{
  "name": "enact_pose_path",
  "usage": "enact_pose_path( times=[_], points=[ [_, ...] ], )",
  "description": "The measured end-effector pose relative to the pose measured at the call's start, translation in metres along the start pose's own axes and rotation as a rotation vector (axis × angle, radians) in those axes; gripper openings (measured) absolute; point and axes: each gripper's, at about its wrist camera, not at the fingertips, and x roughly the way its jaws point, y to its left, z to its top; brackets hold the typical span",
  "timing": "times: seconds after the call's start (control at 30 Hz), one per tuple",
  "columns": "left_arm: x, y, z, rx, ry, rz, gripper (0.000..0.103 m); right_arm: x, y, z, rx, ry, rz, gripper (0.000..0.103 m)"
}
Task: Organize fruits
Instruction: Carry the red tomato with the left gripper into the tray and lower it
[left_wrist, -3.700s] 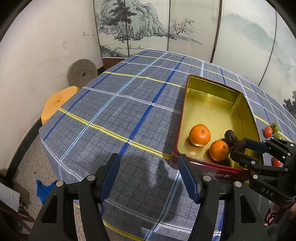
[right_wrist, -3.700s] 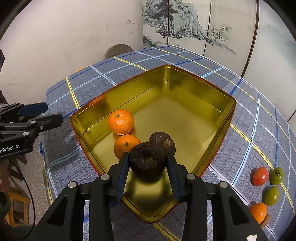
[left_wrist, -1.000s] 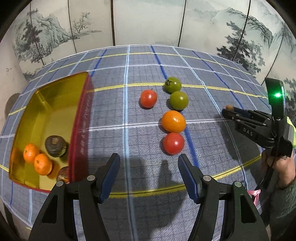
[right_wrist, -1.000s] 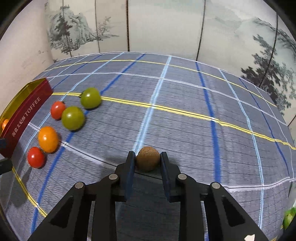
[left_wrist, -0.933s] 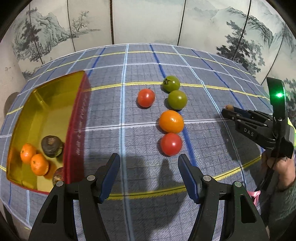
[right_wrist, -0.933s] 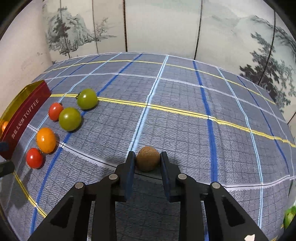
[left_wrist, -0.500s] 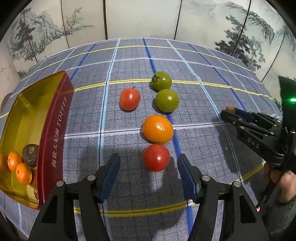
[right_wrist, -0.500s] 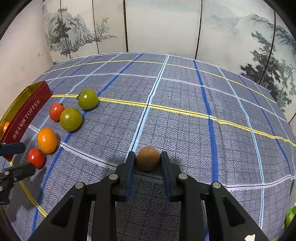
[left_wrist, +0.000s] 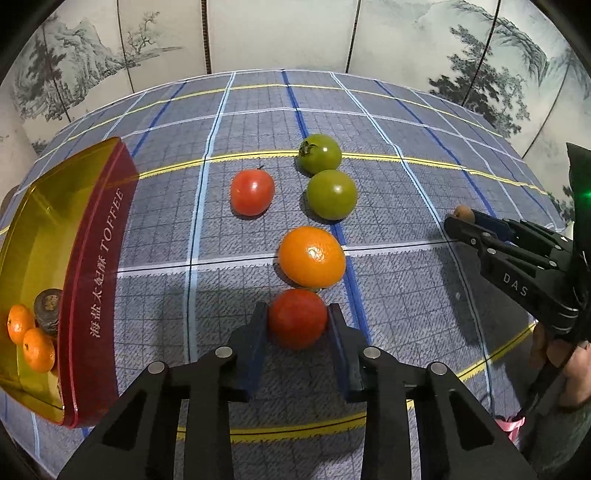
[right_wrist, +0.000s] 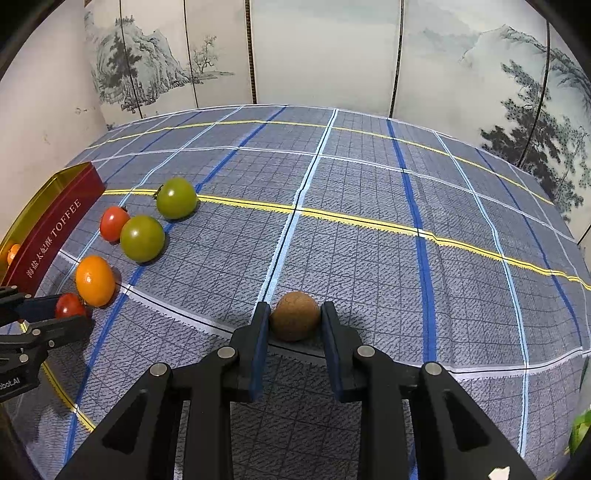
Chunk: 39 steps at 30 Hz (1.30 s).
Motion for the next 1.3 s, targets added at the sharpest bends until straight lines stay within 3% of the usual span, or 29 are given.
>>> enact_pose_path(
  times=[0.5, 0.83, 1.07, 1.3],
  points=[
    [-0.046, 0.033, 0.003, -0.043, -0.07, 0.019, 0.032, 0.0, 0.0, 0.0, 0.0, 0.0, 0.0, 0.026],
    [-0.083, 0.118, 0.0, -0.163, -0.13, 0.152, 0.032, 0.001, 0.0, 0.0, 0.0, 0.0, 0.0, 0.026],
    [-0.09, 0.175, -0.022, -0.266, -0.107, 0.226, 0.032, 0.001, 0.0, 0.0, 0.0, 0.0, 0.0, 0.026],
    [-0.087, 0.204, -0.041, -0.31, -0.068, 0.253, 0.032, 0.001, 0.0, 0.0, 0.0, 0.0, 0.0, 0.026]
  ],
)
